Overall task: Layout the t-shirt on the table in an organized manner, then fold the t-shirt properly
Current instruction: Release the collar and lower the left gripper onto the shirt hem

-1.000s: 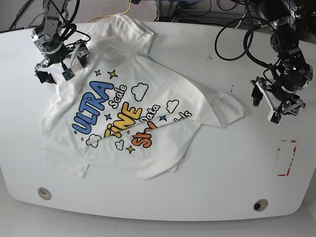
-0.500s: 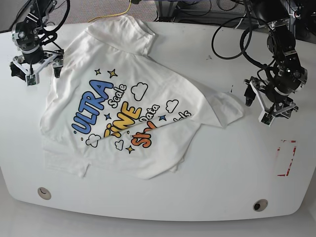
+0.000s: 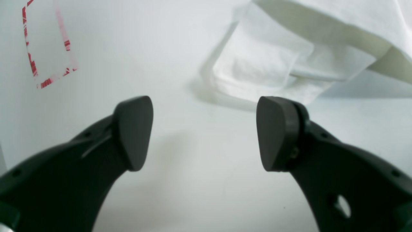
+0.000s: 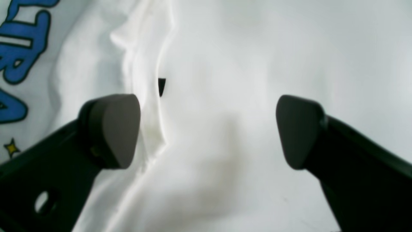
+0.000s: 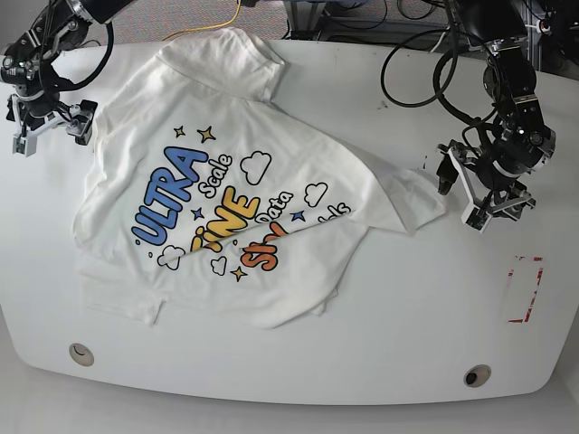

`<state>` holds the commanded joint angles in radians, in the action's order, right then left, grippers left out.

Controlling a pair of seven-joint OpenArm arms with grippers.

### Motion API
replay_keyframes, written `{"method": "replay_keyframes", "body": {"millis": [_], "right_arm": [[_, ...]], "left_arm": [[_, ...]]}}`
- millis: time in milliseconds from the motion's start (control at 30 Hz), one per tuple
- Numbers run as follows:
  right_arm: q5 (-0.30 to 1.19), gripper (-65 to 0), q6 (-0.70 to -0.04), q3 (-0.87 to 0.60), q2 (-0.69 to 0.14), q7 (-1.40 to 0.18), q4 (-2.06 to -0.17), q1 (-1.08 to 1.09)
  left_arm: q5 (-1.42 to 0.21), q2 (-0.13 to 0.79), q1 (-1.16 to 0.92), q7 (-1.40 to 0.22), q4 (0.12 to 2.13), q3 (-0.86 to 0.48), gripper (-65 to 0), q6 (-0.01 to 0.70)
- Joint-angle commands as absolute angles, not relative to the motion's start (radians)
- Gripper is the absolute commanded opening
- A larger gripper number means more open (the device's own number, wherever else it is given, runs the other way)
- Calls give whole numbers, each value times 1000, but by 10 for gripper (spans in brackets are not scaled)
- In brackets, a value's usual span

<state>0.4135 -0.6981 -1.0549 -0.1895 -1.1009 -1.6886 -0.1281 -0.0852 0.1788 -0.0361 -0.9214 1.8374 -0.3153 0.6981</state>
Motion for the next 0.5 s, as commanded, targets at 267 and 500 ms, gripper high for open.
{"method": "replay_keyframes", "body": {"millis": [267, 500], "right_arm": [[613, 0, -698, -1121, -143, -1257, -1689, -171], [651, 0, -698, -1121, -84, -1290, -1687, -180]], "left_arm": [[-85, 177, -35, -921, 1837, -315, -179, 698], [-85, 174, -35, -921, 1837, -315, -179, 698]]}}
